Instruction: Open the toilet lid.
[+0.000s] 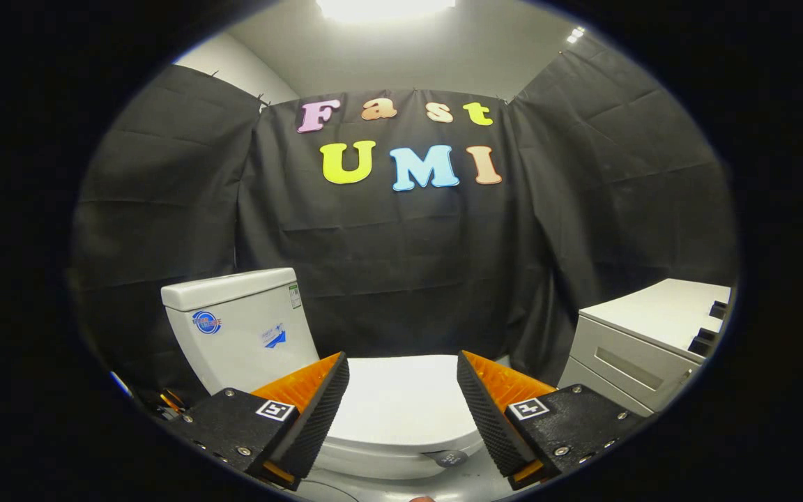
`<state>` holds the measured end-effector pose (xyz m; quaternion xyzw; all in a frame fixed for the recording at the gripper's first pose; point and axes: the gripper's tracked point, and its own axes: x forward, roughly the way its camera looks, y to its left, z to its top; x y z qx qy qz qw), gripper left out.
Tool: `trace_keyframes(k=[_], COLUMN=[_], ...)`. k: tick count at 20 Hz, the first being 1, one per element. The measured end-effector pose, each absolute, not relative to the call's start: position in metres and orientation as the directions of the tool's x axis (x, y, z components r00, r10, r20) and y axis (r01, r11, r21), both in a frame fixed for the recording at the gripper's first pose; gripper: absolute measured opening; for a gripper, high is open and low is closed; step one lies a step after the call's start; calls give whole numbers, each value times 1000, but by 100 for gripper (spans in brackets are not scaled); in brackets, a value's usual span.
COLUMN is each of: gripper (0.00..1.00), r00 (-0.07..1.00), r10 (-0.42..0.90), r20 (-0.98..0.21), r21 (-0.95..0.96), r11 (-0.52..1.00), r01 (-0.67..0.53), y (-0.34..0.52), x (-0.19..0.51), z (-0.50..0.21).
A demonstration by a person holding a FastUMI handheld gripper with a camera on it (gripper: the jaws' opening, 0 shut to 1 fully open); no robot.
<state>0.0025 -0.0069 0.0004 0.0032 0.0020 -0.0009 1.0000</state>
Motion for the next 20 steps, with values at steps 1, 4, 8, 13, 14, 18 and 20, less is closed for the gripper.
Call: trace_keyframes(k=[1,4,8,13,14,18,20], gripper=[95,95,95,95,95,96,95], r00=[1000,999,999,997,997,996,993], r10=[10,36,41,73,70,64,68], r20=[4,16,11,-21,-32,-59,-97], r21=[6,17,34,135,141,183,225], r11=[1000,999,999,988,988,982,973], r01=[-10,-36,-42,-70,-65,-52,-45], y=[-5,0,-4,-10,-14,-33,-43], x=[2,3,6,16,19,28,37], z=[2,3,1,-12,-15,-30,-44])
